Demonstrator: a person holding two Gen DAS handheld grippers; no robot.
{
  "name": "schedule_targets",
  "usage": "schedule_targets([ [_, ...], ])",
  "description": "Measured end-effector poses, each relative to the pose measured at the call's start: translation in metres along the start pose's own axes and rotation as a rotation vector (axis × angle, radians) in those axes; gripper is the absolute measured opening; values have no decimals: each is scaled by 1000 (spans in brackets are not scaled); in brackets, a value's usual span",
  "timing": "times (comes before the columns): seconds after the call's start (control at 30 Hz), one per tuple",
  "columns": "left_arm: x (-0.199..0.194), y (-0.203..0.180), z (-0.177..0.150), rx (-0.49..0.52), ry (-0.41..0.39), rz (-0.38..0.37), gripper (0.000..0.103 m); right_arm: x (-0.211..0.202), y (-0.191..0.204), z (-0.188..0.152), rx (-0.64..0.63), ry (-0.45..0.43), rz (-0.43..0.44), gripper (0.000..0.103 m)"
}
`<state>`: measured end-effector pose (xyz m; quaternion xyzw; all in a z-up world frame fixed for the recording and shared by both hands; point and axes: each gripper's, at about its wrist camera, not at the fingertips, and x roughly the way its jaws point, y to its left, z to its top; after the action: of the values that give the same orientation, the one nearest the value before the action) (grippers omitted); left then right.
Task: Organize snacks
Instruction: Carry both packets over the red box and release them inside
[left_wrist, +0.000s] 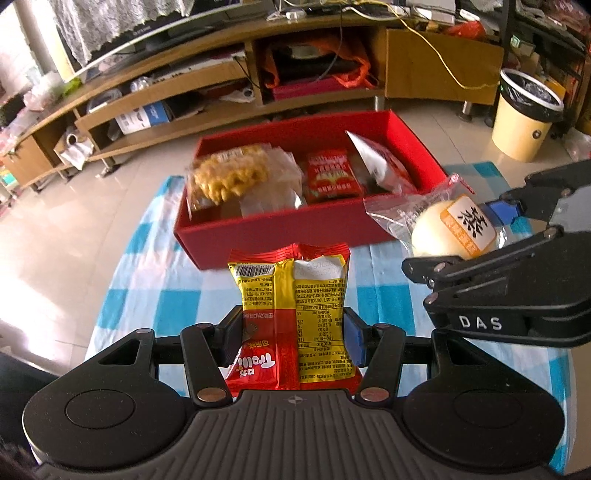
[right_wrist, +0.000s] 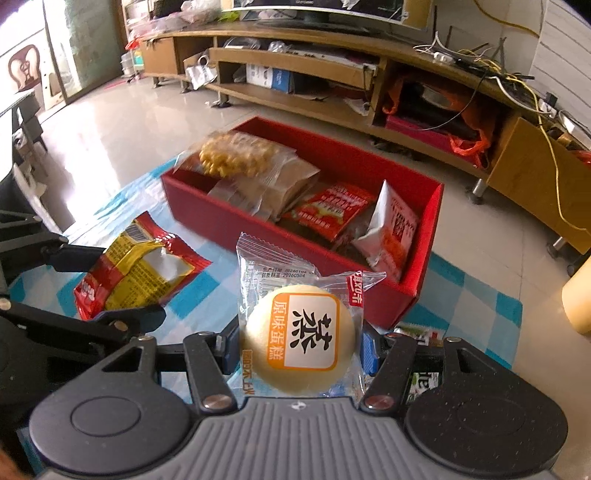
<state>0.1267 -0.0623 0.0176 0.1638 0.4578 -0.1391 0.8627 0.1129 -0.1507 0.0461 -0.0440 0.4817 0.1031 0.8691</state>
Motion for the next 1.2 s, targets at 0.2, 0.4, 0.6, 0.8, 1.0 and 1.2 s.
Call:
schedule_targets([
  [0.2, 2, 5, 19, -11, -28, 22, 62, 3, -9, 16, 42, -30, -9, 60],
  [0.4, 8, 9, 44, -18, -61, 42, 62, 7, -22, 36, 71, -66, -18, 60],
  [0.6, 21, 17, 68, -33, -83, 62, 62, 22, -33, 59, 87, -87, -27, 60],
  [0.8, 44, 31, 90, -77, -96, 79, 62, 51, -46, 82, 143, -102, -10, 60],
  [1.0, 80, 44, 102, -127, -68, 92, 62, 84, -56, 87, 181, -91, 19, 60],
  [1.2, 88, 44, 110, -128, -102, 101, 78, 105, -64, 85, 194, -77, 11, 60],
])
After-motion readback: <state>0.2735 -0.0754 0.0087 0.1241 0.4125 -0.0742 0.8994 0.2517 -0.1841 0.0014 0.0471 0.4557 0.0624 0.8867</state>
